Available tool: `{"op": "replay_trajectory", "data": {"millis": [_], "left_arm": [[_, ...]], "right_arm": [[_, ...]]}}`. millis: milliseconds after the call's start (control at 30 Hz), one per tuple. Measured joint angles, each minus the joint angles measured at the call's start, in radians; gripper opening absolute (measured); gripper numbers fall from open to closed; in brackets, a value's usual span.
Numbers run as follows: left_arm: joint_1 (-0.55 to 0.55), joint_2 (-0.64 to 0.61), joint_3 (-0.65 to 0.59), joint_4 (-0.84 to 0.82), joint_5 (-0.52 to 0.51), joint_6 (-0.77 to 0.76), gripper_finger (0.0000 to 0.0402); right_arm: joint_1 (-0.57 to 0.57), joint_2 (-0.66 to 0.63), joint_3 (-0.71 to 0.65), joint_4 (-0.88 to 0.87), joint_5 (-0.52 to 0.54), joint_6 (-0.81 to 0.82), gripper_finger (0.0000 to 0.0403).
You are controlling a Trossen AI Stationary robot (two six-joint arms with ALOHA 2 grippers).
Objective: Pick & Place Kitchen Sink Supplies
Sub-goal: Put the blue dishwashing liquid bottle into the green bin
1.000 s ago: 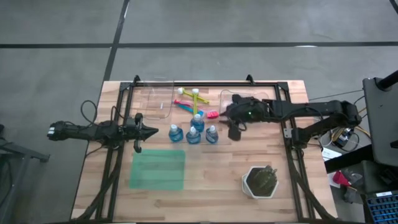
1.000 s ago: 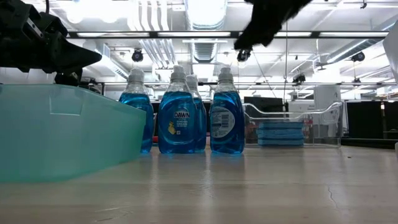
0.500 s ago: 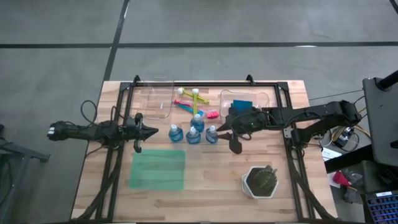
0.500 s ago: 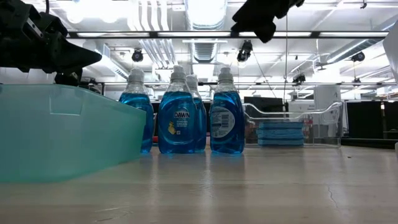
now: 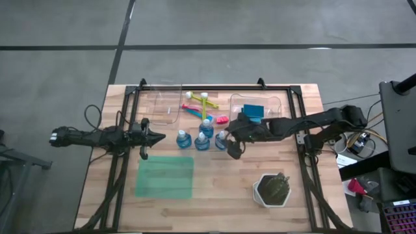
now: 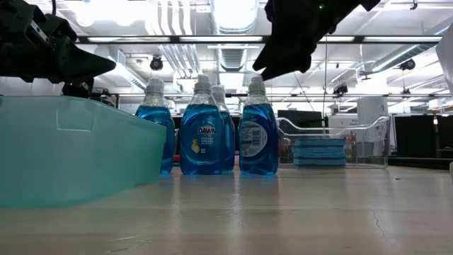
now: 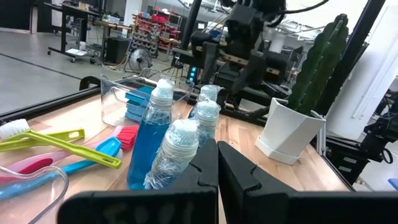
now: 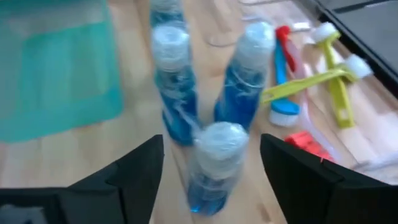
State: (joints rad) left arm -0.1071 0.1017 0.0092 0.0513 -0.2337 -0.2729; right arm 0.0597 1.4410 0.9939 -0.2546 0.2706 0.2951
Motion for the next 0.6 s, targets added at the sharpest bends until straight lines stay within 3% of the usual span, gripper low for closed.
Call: {"op": "replay_trajectory", "data": {"millis": [267, 600], "left_arm": [[0.0, 0.0, 0.0, 0.0, 0.0, 0.0, 0.0], [0.0, 0.0, 0.0, 0.0, 0.0, 0.0, 0.0]], "right_arm": [[0.0, 0.001, -0.002, 0.004, 0.048, 0.013, 0.0271], [0.006, 0.129, -0.003, 0.04, 0.071, 0.019, 0.0248]]}}
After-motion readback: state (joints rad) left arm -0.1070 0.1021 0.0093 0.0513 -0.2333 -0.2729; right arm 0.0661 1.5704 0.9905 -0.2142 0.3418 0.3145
